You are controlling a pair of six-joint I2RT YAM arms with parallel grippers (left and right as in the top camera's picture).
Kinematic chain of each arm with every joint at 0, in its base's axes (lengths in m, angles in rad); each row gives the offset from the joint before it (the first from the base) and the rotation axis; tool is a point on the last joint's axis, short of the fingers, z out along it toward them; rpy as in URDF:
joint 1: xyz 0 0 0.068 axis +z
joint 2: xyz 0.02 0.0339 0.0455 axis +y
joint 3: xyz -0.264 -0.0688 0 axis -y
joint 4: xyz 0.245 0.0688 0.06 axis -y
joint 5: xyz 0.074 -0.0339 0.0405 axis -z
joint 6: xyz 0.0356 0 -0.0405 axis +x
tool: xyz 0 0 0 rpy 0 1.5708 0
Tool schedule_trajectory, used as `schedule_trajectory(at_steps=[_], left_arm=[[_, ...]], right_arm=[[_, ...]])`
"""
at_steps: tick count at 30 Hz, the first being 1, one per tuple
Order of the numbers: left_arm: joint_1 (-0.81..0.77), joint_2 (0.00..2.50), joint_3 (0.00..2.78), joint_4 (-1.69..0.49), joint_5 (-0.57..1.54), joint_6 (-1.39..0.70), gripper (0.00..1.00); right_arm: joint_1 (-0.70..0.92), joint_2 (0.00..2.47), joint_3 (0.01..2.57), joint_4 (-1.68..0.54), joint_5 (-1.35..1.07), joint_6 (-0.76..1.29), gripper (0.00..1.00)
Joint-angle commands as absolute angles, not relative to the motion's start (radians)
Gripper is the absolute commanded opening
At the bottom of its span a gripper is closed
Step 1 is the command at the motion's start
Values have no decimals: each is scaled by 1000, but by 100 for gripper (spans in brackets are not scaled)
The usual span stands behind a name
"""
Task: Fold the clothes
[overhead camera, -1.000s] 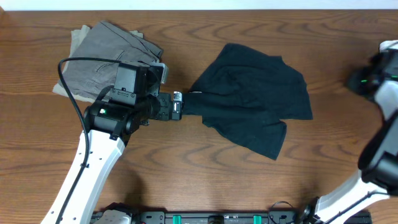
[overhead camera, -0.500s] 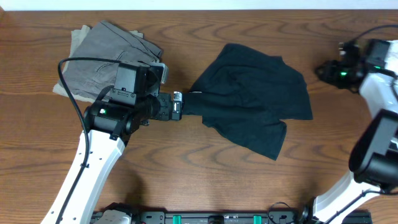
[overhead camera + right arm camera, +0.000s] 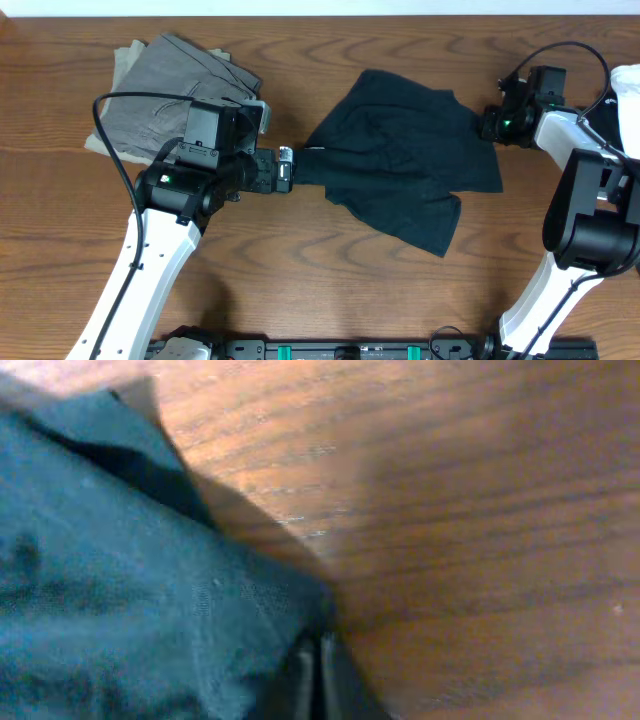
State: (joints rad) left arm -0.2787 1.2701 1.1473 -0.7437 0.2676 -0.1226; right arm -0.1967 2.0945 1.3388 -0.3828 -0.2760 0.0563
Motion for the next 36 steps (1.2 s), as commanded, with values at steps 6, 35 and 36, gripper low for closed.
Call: schedule_trajectory(at_steps=[6, 35, 36], left_arm=[[-281, 1274, 1169, -720, 281, -106, 98], [-442, 1523, 1119, -517, 337, -150, 69], [-458, 1569, 1119, -466, 337, -157, 68]], right_arm=[[-253, 1994, 1345, -396, -165, 117, 1], [-451, 1713, 1348, -546, -395, 209, 49], [-440, 1695, 1348, -560, -405, 209, 49]])
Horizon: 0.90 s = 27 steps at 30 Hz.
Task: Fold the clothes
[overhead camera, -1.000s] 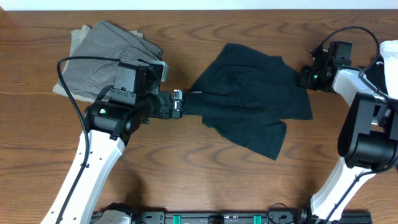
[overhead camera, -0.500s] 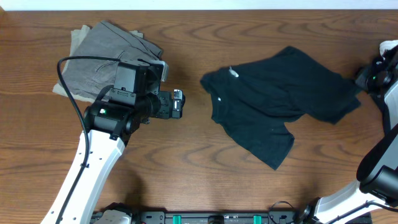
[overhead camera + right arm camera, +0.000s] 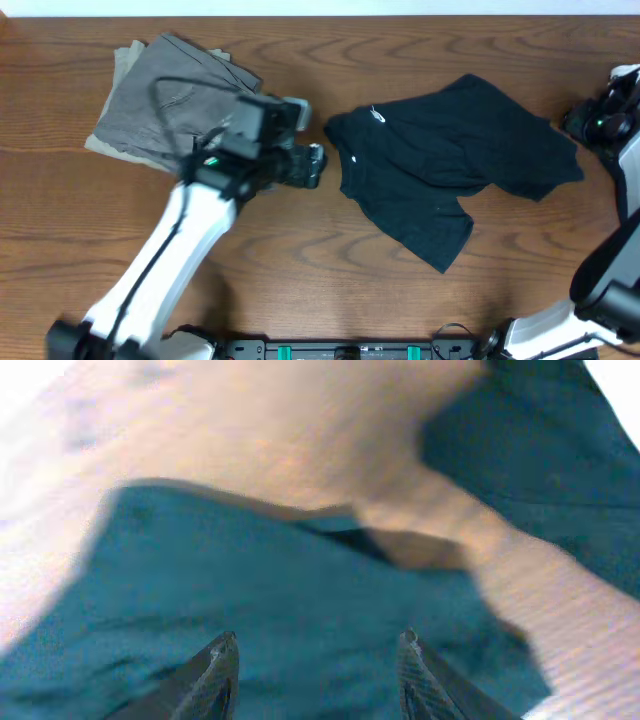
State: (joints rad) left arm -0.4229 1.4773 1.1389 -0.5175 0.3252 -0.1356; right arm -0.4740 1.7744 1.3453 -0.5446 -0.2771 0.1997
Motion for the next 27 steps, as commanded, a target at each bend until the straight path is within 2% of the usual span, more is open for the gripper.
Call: schedule_trajectory(at_steps=[1, 2, 4, 5, 7, 10, 24, 27], left_arm=[[-471, 1607, 1119, -424, 338, -160, 68], [-484, 1651, 1119, -377, 340, -161, 69], [-499, 1728, 1119, -301, 340, -192, 86], [-503, 1761, 1119, -269, 340, -208, 89], [-504, 1823, 1120, -212, 340, -240, 92], [-503, 1878, 1120, -167, 340, -268, 91], [-503, 2037, 1121, 90, 315, -340, 59], [-503, 2046, 1121, 105, 281, -354, 46]], right_arm=[[-428, 1679, 1348, -575, -406, 209, 49], [-414, 1662, 1348, -591, -408, 209, 49], [-384, 1639, 1348, -618, -408, 208, 50], [-367, 1630, 1348, -628, -409, 208, 50], [-337, 1621, 1348, -650, -408, 208, 50], [-302, 1621, 1348, -677, -408, 207, 50], [-218, 1621, 1347, -713, -408, 193, 49], [-216, 1621, 1347, -726, -408, 193, 48]])
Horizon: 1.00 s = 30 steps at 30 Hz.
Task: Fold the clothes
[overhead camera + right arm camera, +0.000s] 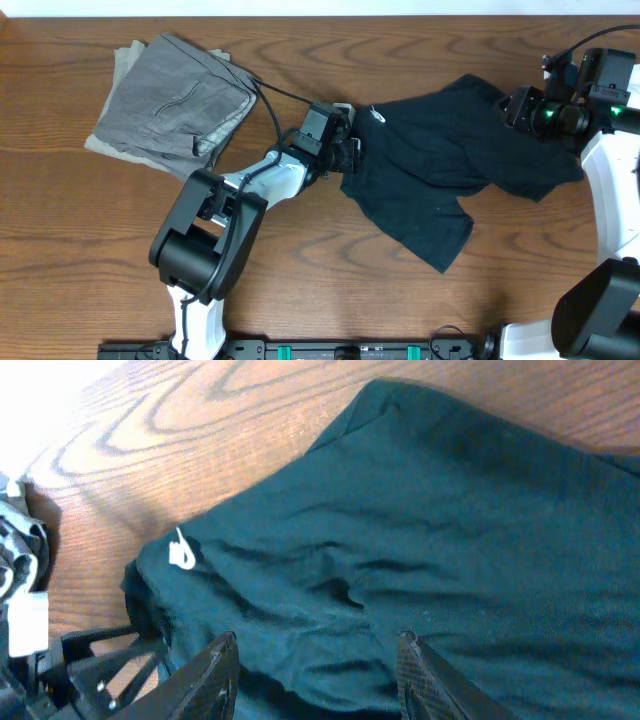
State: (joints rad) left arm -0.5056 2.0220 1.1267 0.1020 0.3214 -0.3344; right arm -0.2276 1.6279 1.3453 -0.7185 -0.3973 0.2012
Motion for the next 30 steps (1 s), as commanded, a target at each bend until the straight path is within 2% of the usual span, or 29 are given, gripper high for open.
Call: schedule_trajectory(at_steps=[1, 5, 6, 18, 19, 20, 23, 24, 25, 27, 30], left_arm=[[-503, 2047, 1121, 106, 279, -353, 43], [-484, 2042, 1133, 67, 279, -349, 19], [-471, 2040, 1142, 42, 279, -345, 7], [-191, 1978, 1227, -177, 254, -186, 6], [-175, 1977, 1240, -187, 254, -187, 7], [-165, 1976, 1251, -201, 259, -187, 12], [-151, 1964, 1287, -275, 319, -187, 38], [-152, 1956, 1297, -305, 339, -187, 49], [-154, 1943, 1307, -345, 359, -187, 56], [-163, 1909, 1311, -425, 374, -187, 58], [-182, 1859, 1311, -559, 373, -153, 70]], right_arm=[[-216, 1621, 1347, -731, -408, 193, 48], [-216, 1621, 1347, -746, -398, 193, 48], [-216, 1621, 1347, -749, -382, 192, 48], [-215, 1622, 1333, -771, -286, 175, 53], [-215, 1622, 1327, -771, -287, 175, 54], [-215, 1622, 1320, -771, -287, 175, 54], [-215, 1622, 1293, -771, -287, 175, 56], [-215, 1622, 1280, -770, -287, 175, 56], [-215, 1622, 1264, -766, -287, 175, 57], [-215, 1622, 1232, -757, -287, 175, 58], [-215, 1622, 1191, -737, -287, 175, 58]])
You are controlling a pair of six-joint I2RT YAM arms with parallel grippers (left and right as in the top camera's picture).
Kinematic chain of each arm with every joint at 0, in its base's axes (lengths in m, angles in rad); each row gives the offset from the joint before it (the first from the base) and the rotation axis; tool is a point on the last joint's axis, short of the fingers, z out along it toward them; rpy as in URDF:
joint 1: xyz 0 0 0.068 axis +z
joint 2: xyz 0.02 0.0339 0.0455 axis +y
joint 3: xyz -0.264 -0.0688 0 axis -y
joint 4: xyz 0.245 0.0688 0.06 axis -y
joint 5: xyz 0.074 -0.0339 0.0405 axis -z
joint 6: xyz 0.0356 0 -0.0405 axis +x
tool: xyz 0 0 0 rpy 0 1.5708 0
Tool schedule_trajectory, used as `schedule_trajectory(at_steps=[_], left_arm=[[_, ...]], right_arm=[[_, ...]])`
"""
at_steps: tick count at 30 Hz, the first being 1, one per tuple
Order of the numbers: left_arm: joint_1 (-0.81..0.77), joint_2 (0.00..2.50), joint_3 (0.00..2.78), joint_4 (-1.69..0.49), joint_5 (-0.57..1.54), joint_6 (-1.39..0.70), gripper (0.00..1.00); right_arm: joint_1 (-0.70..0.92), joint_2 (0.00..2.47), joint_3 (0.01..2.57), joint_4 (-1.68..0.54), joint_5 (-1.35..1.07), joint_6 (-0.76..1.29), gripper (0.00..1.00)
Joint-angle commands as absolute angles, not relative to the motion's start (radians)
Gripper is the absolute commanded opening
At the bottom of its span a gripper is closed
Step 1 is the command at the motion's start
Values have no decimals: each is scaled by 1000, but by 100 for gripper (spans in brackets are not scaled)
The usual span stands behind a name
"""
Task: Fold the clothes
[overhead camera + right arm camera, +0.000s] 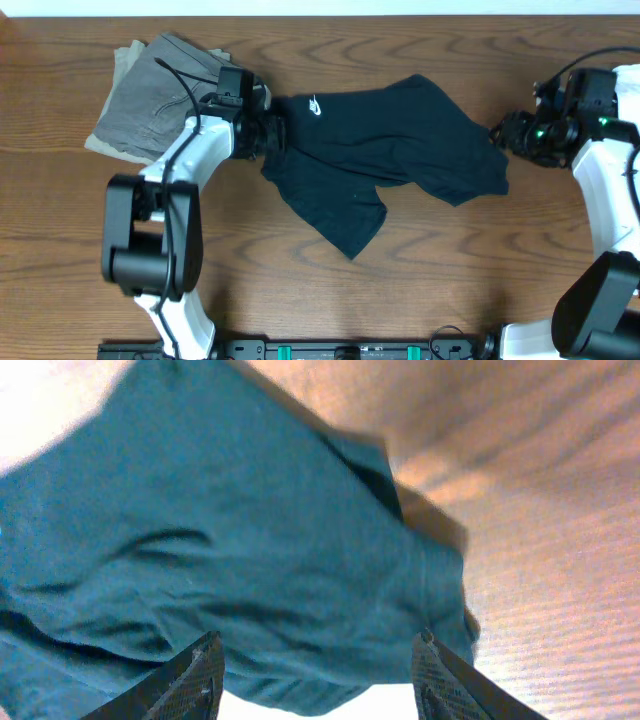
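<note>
A dark garment with a small white logo lies crumpled across the middle of the wooden table. My left gripper sits at its left edge, beside the logo, with cloth bunched at the fingers, and looks shut on it. My right gripper hovers at the garment's right edge. In the right wrist view it is open, its fingers wide apart over the dark cloth, holding nothing.
A folded grey garment lies at the far left, just behind my left wrist. A white object pokes in at the right edge of the table. Bare wood shows along the front.
The dark garment has shifted left, its logo now close to the grey pile, and my left gripper has moved left with it. My right gripper sits lower, at the right edge, still open.
First both grippers were at the garment's ends, the right one shut on its right edge. Then the garment lay further right with the right gripper open and off at the side. Then my left gripper was on the left edge. Now the garment lies further left.
</note>
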State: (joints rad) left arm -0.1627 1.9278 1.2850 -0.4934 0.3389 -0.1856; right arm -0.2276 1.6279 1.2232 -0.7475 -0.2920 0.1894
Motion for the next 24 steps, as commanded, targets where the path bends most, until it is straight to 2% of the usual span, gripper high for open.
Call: schedule_trajectory(at_steps=[1, 4, 8, 21, 22, 24], left_arm=[[-187, 1848, 1311, -606, 373, -150, 72], [-208, 1843, 1303, -748, 373, -150, 71], [-231, 1847, 1236, -815, 374, -194, 69], [-339, 1890, 1106, -674, 377, -208, 72], [-344, 1894, 1106, -661, 374, -209, 71], [-347, 1908, 1106, -644, 369, -212, 59]], right_arm=[[-215, 1622, 1180, -732, -287, 175, 58], [-215, 1622, 1164, -726, -287, 175, 58], [-215, 1622, 1164, -725, -288, 175, 58], [-215, 1622, 1164, -722, -289, 187, 57], [-215, 1622, 1164, -721, -289, 187, 57], [-215, 1622, 1164, -722, -289, 191, 57]])
